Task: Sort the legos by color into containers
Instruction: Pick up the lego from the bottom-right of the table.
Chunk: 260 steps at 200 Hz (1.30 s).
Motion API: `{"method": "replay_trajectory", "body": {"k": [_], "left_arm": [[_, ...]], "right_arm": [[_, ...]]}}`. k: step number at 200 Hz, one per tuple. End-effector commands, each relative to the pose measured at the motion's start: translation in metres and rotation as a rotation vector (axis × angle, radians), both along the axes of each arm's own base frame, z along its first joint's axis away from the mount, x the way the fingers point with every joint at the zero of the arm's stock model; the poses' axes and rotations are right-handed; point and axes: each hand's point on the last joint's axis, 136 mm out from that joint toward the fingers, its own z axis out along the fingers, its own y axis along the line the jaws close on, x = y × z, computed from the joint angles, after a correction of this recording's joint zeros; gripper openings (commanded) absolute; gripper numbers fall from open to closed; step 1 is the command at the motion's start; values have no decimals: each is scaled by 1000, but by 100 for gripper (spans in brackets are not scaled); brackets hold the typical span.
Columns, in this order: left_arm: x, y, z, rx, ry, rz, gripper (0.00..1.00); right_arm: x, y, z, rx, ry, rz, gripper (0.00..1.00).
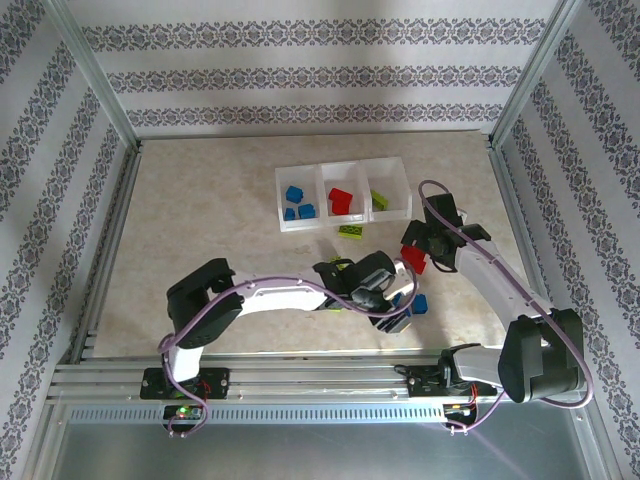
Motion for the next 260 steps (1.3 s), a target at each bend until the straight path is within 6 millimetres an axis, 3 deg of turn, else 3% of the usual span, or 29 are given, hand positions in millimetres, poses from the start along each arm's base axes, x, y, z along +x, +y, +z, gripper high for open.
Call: {"method": "replay_trajectory", "body": {"k": [1, 93, 196, 235, 260], "left_arm": [[-9, -2, -13, 85, -48, -51, 74], [19, -2, -40, 229, -167, 27, 61], [-2, -12, -51, 259, -201, -53, 53], [-2, -11, -61, 289, -214, -53, 43], [1, -10, -69, 306, -226, -46, 43]], "right_arm": [[-5, -8, -1, -6, 8, -36, 98], [-7, -9, -1, 2, -6, -47, 98], [-6, -8, -4, 12, -5, -49, 98], [-6, -8, -4, 14, -7, -49, 98], [-5, -7, -5, 17, -6, -46, 98]]}}
